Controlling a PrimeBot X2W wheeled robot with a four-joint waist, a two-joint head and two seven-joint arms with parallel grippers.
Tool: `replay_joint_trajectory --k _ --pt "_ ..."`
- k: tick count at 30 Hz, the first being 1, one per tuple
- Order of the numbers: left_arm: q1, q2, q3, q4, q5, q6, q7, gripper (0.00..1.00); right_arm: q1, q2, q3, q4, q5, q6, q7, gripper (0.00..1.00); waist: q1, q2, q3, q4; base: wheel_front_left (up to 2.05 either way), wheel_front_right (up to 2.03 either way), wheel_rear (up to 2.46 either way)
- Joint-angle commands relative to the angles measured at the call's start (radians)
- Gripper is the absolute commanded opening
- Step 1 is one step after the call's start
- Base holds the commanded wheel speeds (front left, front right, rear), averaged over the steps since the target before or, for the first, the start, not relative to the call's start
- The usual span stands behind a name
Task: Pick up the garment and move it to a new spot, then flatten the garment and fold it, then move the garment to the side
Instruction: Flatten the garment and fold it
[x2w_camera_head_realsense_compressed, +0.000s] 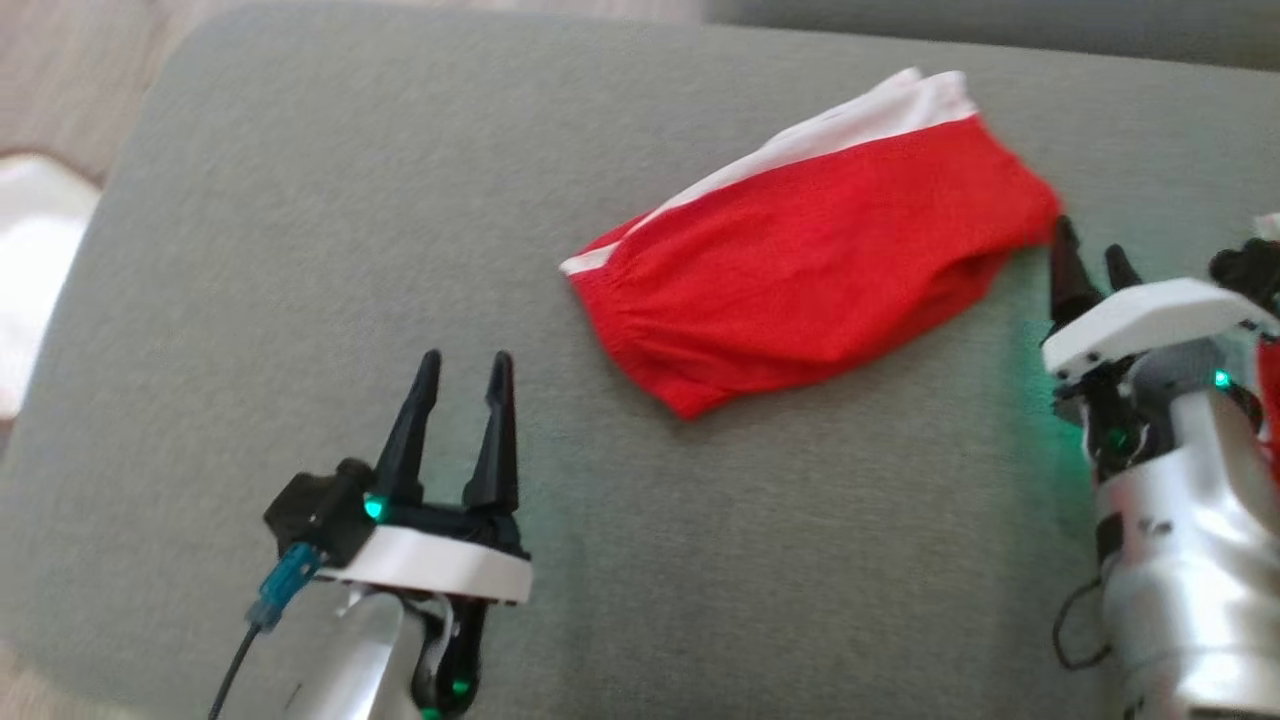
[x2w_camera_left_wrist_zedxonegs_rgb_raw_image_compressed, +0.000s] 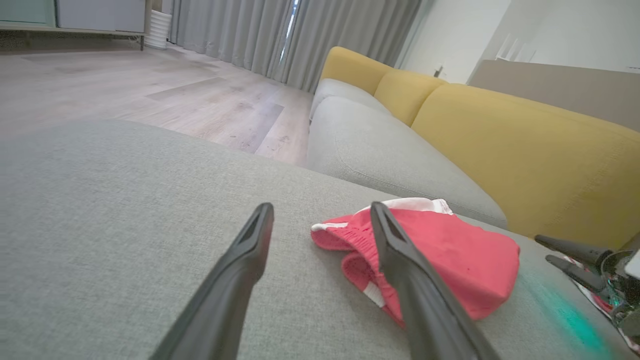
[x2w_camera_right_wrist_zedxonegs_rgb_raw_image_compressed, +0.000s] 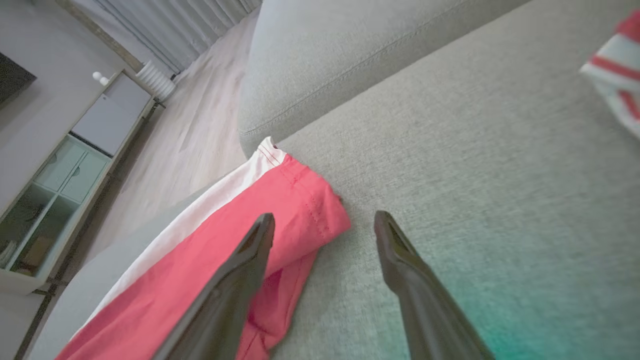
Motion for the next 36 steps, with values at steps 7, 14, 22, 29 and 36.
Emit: replay_joint_trajectory --k 7,14,22,29,36 --pt "-0.063 0.001 -0.009 -0.045 -0.040 0.018 -0.010 1.00 -0.184 -0.016 -0.137 0.225 -0.218 -0.001 0.047 1.00 -0.0003 -0.0001 0.065 0.104 0.00 0.00 0.00" --pt "-0.065 0.001 -0.021 -0.062 -0.049 0.029 -0.010 1.00 -0.235 -0.028 -0.229 0.357 -0.386 -0.001 0.107 1.00 -0.0003 -0.0001 0.076 0.127 0.00 0.00 0.00" --pt "-0.076 0.001 -0.029 -0.070 -0.060 0.038 -0.010 1.00 -0.288 -0.012 -0.282 0.419 -0.448 -0.001 0.135 0.00 -0.0003 -0.0001 0.088 0.131 0.00 0.00 0.00" --pt "-0.074 0.001 -0.024 -0.063 -0.055 0.038 -0.010 1.00 -0.314 -0.002 -0.267 0.437 -0.394 -0.001 0.000 0.00 -0.0003 -0.0001 0.070 0.105 0.00 0.00 0.00" --pt "-0.053 0.001 -0.011 -0.051 -0.041 0.030 -0.010 1.00 -0.298 -0.001 -0.116 0.492 -0.181 -0.001 -0.164 0.00 -0.0003 -0.0001 0.010 0.041 0.00 0.00 0.00"
